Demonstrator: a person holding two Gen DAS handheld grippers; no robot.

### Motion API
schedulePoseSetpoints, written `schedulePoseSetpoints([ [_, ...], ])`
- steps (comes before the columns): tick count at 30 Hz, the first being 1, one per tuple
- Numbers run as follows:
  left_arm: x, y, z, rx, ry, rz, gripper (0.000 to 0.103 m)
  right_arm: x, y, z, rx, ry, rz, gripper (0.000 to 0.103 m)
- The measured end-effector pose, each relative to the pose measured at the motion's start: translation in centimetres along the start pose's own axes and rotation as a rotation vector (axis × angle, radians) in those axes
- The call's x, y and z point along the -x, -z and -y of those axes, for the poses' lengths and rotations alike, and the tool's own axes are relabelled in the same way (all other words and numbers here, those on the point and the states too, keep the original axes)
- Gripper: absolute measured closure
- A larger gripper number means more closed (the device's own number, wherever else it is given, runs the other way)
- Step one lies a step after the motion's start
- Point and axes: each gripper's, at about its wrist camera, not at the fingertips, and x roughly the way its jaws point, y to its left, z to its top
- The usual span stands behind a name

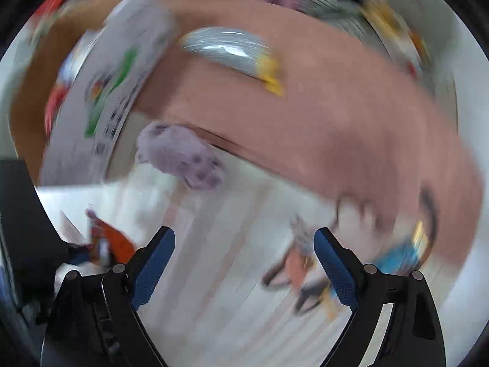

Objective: Organize soft objects
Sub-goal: 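Grasp the panda snack bag with left tool while right tool grasps grey plush, then place panda bag and grey plush into the box, opening both tools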

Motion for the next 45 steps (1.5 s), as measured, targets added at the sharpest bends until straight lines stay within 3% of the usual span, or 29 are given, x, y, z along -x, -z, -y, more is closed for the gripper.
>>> schedulePoseSetpoints([
  [1, -0.3, 0.2, -0.8, 0.018, 0.002, -0.002, 0.060, -0.6, -1.1, -1.8, 0.114, 0.023, 0.003, 0.009],
  [3, -0.7, 0.4, -2.2, 0.054, 0.014, -0.007, 0.060, -1.9, -2.5, -3.5, 0.207, 0.028, -0.039, 0.010],
  [9, -1.7, 1.2, -4.6, 0.120, 0.048, -0.012, 0.060, -6.4, -6.1, -5.9, 0.383, 0.088, -0.097, 0.013],
  [12, -1.7, 0.1, -4.7, 0.126, 0.055, -0.014, 0.060, -7.9, -7.1, -6.7, 0.441, 0.100, -0.117, 0.016],
  [17, -1.6, 0.6, -4.3, 0.114, 0.049, 0.006, 0.060, -8.8, -8.6, -7.4, 0.467, 0.067, -0.157, 0.041],
  [18, -1.0, -0.3, -3.2, 0.109, 0.046, 0.008, 0.060, -8.7, -8.8, -7.1, 0.448, 0.067, -0.163, 0.053],
  [20, -0.4, 0.1, -3.1, 0.093, 0.040, 0.016, 0.060, -8.5, -9.5, -6.4, 0.362, 0.062, -0.186, 0.059],
  [23, 1.2, 0.4, -2.3, 0.055, 0.021, 0.047, 0.060, -8.0, -8.9, -3.7, 0.200, 0.037, -0.206, 0.061],
  [25, 2.7, 0.6, -1.6, 0.018, 0.012, 0.075, 0.060, -7.7, -7.8, -0.9, 0.001, 0.037, -0.241, 0.061],
  [26, 3.6, 0.8, -1.3, -0.010, 0.002, 0.100, 0.060, -7.5, -7.0, 0.6, -0.122, -0.003, -0.273, 0.061],
  [27, 4.7, 1.0, -1.1, -0.034, -0.010, 0.122, 0.060, -6.9, -6.0, 2.0, -0.230, -0.072, -0.269, 0.061],
  [31, 9.1, 1.2, -2.1, -0.096, -0.028, 0.207, 0.060, -2.9, -4.0, 4.1, -0.419, -0.158, -0.161, 0.061],
  [38, 19.0, 0.5, -8.0, -0.143, -0.045, 0.365, 0.060, 7.4, -2.2, 1.4, -0.510, -0.245, 0.071, 0.061],
  [40, 21.2, 0.0, -10.5, -0.137, -0.048, 0.389, 0.060, 9.7, -1.4, -2.7, -0.524, -0.273, 0.134, 0.061],
  [45, 24.6, -3.6, -17.4, -0.105, -0.106, 0.418, 0.060, 13.1, -3.9, -8.7, -0.549, -0.323, 0.210, 0.061],
])
